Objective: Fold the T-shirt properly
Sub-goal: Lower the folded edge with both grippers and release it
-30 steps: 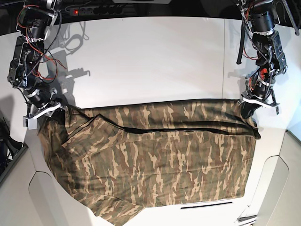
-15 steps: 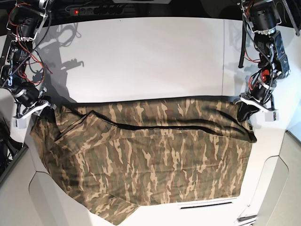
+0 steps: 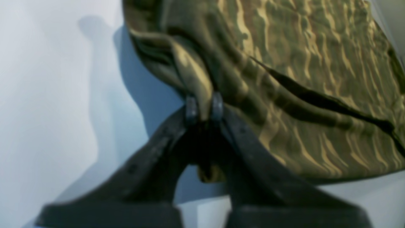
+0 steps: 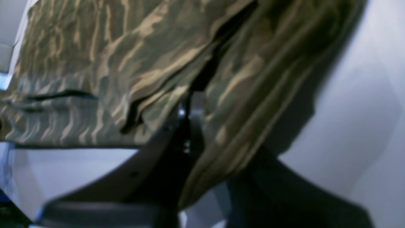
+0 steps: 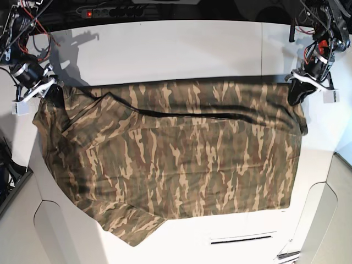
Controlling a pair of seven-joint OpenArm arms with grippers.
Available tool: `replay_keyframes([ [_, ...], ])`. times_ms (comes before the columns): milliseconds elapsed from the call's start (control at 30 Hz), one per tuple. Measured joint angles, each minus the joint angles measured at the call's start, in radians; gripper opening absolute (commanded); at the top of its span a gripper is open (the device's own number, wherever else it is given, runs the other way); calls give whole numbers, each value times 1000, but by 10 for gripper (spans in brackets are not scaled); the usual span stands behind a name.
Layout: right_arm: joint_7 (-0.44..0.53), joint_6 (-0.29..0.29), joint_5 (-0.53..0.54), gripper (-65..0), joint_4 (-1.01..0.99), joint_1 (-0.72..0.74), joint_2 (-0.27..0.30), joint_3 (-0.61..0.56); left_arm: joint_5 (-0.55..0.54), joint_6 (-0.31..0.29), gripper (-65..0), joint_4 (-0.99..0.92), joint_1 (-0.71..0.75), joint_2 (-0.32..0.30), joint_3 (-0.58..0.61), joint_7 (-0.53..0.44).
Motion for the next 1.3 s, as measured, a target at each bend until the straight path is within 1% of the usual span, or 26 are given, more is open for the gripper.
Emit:
replay_keyframes([
  [233,-13,6,26,-650,96,-129,0,3,-3,0,-650,116,129,0,-51,-1],
  [333,-49,7,83,-650,109,-168,0,24,-2,0,-650,146,156,0,-59,1],
  [400,-68,7,117,-650,111,-185,0,44,-5,0,-650,167,167,8,-63,13],
  [633,-125,11,181,-650,112,-238,0,143,-8,-1,-650,184,237,8,-62,30],
  [733,-179,14,198,-650,112,-247,-1,190,-11,-3,-650,186,256,11,-62,39],
  [800,-183,14,224,-650,112,-257,-1,219,-19,-3,-650,188,267,15,-62,56],
  [933,-184,14,226,-650,112,-283,-1,249,-25,-4,-650,199,290,30,-61,61],
  [1133,-183,14,223,-650,112,-284,-3,251,-26,-3,-650,217,297,27,-62,64],
  [1167,-183,14,223,-650,112,-285,-3,251,-25,-3,-632,217,297,27,-62,68],
  [1200,-183,14,223,-650,112,-285,-3,251,-25,-3,-580,217,297,28,-62,68],
  [1233,-179,14,220,-610,112,-285,-3,251,-27,-3,-518,217,297,27,-62,74],
  [1300,-138,14,182,-451,112,-279,-3,252,-34,-2,-401,217,297,27,-63,102],
])
